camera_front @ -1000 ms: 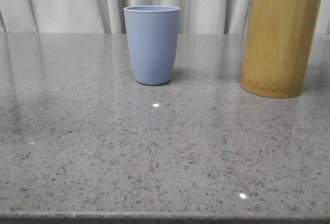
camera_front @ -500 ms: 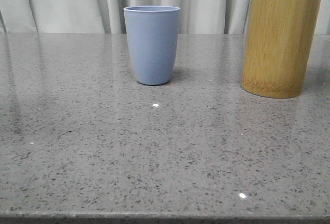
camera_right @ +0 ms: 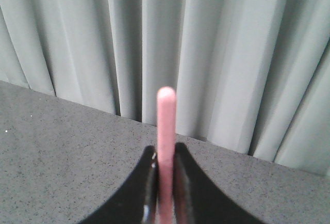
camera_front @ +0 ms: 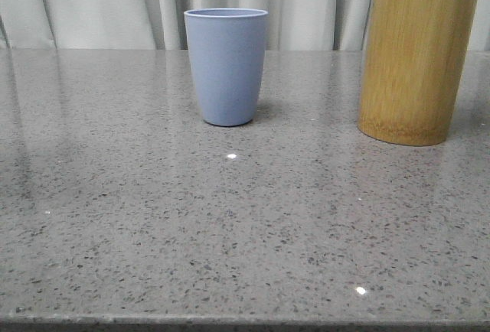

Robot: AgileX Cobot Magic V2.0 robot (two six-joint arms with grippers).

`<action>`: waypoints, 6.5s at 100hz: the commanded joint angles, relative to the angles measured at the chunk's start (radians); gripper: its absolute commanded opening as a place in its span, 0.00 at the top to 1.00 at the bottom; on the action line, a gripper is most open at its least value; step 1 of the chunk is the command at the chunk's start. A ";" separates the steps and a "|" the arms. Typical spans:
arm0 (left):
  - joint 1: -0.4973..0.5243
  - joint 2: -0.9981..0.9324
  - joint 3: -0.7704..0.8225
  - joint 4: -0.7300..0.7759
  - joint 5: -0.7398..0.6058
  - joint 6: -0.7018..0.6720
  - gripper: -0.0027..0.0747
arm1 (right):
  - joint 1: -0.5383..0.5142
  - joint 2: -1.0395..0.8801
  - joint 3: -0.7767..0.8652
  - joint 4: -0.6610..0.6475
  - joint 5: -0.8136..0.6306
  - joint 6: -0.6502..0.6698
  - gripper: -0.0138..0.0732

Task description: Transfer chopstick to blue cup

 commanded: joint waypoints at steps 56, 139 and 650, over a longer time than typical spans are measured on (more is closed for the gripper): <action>-0.007 -0.010 -0.026 0.013 -0.084 -0.011 0.50 | 0.243 0.176 -0.261 -0.013 -0.019 -0.011 0.92; -0.007 -0.010 -0.026 0.013 -0.080 -0.011 0.50 | 0.277 0.379 -0.282 -0.011 -0.166 -0.010 0.92; 0.396 -0.774 0.865 -0.138 -0.790 0.279 0.99 | -0.186 -0.978 0.651 -0.110 0.295 0.014 0.91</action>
